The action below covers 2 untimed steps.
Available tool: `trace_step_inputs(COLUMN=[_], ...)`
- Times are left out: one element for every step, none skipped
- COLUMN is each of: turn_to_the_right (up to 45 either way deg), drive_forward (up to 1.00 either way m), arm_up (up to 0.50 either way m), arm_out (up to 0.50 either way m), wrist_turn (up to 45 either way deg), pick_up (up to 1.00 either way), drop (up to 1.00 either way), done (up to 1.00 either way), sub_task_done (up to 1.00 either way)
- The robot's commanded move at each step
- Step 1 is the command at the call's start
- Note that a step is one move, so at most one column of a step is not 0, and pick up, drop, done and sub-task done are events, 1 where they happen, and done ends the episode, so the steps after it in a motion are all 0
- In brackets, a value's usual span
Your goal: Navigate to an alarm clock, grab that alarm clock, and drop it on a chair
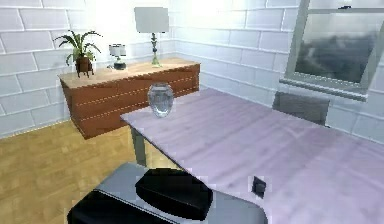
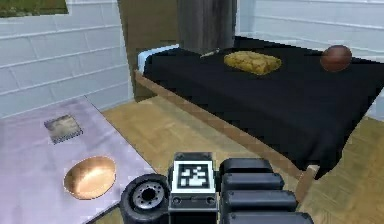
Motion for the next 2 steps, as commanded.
trace_step_inputs(turn_to_the_right=[45.0, 6.0], drive_forward=[0.00, 0.00], arm_up=[0.00, 0.00], arm_out=[0.00, 0.00], wrist_turn=[0.0, 0.0], pick_up=[0.00, 0.00], drop=[0.00, 0.00], done=[0.00, 0.00], sub_task_done=[0.00, 0.00])
